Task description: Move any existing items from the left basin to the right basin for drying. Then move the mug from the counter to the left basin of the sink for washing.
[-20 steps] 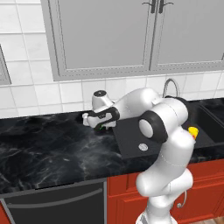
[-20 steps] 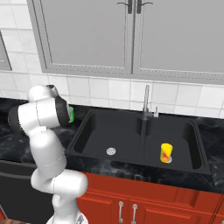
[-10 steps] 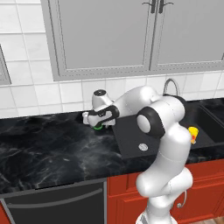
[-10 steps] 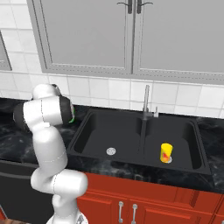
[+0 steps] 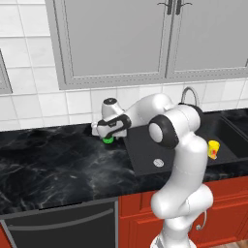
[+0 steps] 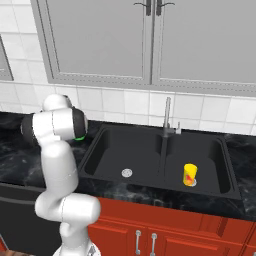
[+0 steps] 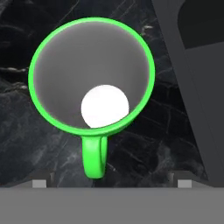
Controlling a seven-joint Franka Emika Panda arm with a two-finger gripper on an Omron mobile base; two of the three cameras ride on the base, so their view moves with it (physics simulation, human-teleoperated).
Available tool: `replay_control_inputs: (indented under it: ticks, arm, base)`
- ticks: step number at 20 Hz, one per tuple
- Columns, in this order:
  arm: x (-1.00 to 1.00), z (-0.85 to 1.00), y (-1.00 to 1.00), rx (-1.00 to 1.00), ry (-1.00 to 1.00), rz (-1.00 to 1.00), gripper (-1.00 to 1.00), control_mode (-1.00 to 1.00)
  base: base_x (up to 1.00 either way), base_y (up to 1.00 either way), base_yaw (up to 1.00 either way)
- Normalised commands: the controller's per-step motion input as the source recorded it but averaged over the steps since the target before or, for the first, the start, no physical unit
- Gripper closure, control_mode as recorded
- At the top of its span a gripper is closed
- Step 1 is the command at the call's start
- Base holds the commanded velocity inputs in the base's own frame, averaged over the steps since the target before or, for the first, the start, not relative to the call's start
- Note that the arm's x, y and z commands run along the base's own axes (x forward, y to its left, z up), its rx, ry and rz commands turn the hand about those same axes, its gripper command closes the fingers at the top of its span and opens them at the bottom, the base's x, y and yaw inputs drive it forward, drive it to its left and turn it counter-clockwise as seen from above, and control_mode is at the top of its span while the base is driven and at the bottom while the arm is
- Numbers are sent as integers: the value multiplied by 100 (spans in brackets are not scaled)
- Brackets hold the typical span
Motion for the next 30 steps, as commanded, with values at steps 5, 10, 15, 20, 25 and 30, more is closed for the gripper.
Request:
replay_control_inputs:
  ticks: [5, 10, 15, 20, 25, 30]
  arm:
    - [19, -1, 0, 0, 0, 0, -100, -100]
    - [14, -5, 0, 0, 0, 0, -100, -100]
    - [3, -18, 0, 0, 0, 0, 100, -100]
    - [3, -21, 0, 0, 0, 0, 100, -100]
    - [2, -4, -1, 0, 0, 0, 100, -100]
    - [-7, 6, -22, 0, 2, 0, 100, -100]
  base:
    - [0, 0, 0]
    - [0, 0, 0]
    - [0, 0, 0]
    - [0, 0, 0]
    - [0, 0, 0]
    - [0, 0, 0]
